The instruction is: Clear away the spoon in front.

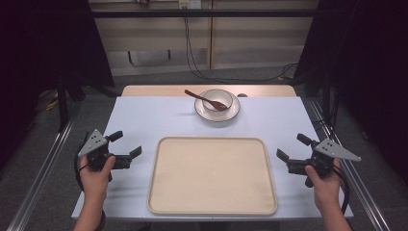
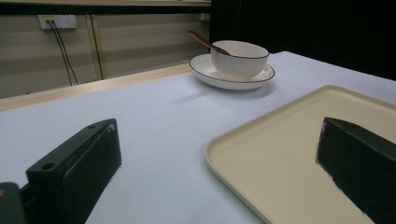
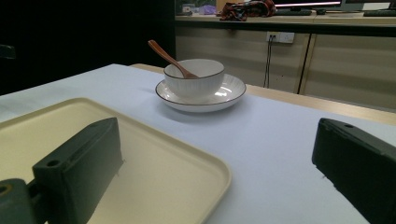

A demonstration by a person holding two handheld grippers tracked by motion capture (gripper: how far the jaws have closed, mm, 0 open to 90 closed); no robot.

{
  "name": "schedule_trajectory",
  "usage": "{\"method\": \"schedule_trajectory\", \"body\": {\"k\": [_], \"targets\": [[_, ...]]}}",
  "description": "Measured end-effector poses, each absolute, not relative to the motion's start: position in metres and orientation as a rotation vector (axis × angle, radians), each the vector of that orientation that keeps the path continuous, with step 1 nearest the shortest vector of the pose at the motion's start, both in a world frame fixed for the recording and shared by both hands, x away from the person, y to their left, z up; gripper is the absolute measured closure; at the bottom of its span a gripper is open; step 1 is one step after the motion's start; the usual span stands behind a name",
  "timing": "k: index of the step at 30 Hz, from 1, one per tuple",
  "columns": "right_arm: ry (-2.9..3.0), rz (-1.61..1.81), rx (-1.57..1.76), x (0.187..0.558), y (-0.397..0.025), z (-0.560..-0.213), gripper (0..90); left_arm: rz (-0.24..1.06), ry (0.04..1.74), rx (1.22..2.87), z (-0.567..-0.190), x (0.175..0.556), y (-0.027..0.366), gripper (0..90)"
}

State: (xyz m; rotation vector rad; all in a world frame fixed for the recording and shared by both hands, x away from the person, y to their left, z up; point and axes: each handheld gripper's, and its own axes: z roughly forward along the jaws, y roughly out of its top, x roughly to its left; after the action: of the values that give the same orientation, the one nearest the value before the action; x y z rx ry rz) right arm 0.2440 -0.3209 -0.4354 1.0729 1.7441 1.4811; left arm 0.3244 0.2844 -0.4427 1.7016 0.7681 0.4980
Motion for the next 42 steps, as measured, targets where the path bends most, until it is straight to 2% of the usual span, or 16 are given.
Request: {"method": "schedule_trajectory", "body": {"k": [15, 23, 36, 42], "targets": [[1.788, 1.470, 1.058, 0.238, -0.319, -0.435, 1.3, 0.471, 0.780, 1.728, -0.443, 0.337, 0.273, 0.0], [1.806, 1.480, 1.043, 0.238, -0.316, -0.437, 1.4, 0.458, 0.775, 1.730, -0.435, 0.355, 0.254, 0.0], [1.819, 1.471, 1.039, 0.239, -0.314, -0.438, 1.5, 0.442, 0.806, 1.631, -0.430, 0.387, 0.219, 0.0], [1.830, 1.469, 1.034, 0.238, -0.314, -0.439, 1.6, 0.441, 0.787, 1.660, -0.431, 0.397, 0.198, 0.0]]}}
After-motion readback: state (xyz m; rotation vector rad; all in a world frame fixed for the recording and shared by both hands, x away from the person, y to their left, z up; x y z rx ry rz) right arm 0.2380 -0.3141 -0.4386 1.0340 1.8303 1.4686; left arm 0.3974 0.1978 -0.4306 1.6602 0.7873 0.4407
